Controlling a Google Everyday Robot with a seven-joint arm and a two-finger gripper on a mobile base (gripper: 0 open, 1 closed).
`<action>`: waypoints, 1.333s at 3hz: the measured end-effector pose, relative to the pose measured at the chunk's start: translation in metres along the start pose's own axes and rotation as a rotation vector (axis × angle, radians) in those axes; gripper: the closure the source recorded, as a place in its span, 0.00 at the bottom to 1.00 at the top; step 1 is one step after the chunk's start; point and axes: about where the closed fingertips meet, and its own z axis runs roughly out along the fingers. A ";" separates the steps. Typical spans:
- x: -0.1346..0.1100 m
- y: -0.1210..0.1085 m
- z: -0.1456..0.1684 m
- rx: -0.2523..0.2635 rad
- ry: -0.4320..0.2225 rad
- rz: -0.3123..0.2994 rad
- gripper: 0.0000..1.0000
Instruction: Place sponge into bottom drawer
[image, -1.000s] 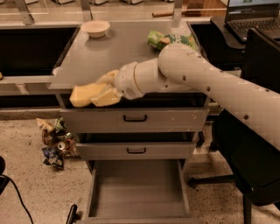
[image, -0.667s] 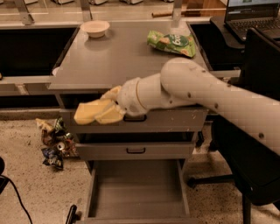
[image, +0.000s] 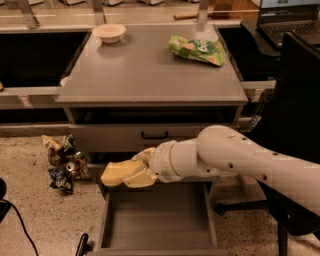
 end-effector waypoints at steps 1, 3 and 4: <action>0.000 0.000 0.000 0.000 0.000 0.000 1.00; 0.090 -0.019 0.007 0.085 0.163 0.069 1.00; 0.157 -0.029 0.011 0.097 0.209 0.143 1.00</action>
Offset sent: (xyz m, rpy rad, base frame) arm 0.0062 -0.0422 -0.0627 -0.2233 0.0356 -0.1425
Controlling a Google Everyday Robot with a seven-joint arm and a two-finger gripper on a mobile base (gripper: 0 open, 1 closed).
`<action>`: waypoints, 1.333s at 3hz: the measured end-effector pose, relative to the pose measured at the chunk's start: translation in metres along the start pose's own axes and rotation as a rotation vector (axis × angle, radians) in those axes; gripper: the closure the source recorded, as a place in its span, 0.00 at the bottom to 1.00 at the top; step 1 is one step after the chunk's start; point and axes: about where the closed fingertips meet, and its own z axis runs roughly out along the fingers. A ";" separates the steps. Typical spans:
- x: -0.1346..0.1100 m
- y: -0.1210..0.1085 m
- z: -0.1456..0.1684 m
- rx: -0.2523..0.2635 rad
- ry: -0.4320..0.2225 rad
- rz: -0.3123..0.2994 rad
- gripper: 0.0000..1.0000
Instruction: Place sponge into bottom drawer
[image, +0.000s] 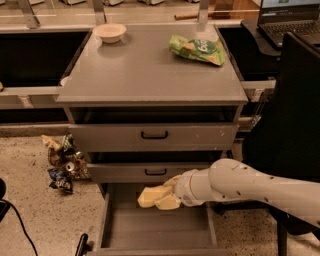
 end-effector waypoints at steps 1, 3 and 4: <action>0.043 -0.012 0.016 -0.011 0.019 0.061 1.00; 0.048 -0.014 0.027 -0.017 0.034 0.047 1.00; 0.072 -0.030 0.064 -0.004 0.071 -0.034 1.00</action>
Offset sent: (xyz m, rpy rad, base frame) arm -0.0006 -0.0205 -0.0352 0.0024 0.0421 -0.0321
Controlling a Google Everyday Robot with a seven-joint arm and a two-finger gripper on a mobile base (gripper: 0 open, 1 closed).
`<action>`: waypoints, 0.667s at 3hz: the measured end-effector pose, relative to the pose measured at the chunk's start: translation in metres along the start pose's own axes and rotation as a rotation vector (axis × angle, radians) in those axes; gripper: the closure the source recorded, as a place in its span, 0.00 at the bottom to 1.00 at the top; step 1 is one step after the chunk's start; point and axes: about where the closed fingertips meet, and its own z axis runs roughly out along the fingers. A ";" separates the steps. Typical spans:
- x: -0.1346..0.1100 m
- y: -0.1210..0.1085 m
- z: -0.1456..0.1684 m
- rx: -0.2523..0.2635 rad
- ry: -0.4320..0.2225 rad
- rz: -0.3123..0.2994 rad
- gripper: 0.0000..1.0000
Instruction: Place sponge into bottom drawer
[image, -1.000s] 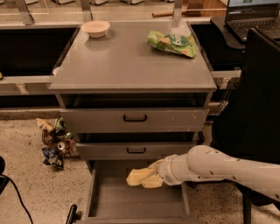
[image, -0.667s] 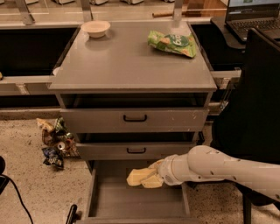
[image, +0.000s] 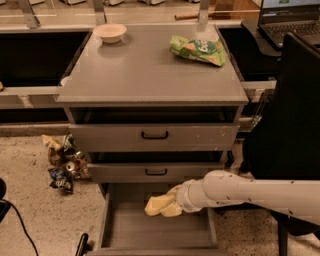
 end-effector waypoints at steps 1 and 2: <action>0.030 -0.024 0.047 0.016 0.028 -0.044 1.00; 0.057 -0.038 0.088 0.027 0.063 -0.051 1.00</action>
Offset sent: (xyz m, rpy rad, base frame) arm 0.0570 -0.0077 -0.1722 -0.1390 -0.0178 0.0159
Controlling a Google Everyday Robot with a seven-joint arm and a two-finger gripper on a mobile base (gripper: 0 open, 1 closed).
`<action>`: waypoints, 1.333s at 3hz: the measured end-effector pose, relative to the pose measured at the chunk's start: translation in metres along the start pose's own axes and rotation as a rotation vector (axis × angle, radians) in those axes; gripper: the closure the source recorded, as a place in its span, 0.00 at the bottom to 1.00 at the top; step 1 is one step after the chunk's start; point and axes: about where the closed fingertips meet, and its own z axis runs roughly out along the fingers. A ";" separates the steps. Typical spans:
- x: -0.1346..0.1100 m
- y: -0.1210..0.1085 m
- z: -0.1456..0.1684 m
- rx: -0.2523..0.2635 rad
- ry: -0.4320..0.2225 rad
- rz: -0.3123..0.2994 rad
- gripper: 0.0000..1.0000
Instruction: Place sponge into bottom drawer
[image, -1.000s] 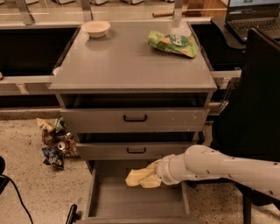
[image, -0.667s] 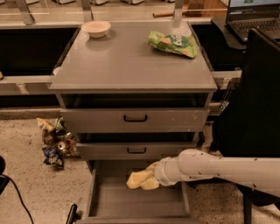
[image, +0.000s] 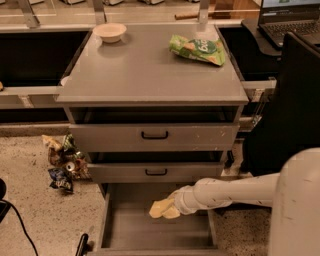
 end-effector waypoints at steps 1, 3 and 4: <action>0.025 -0.009 0.053 -0.029 0.004 0.036 1.00; 0.029 -0.007 0.062 -0.040 -0.004 0.045 1.00; 0.035 -0.006 0.098 -0.058 -0.020 0.038 1.00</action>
Offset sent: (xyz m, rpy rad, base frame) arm 0.0097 0.0028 -0.0438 0.0052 0.0288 -0.0025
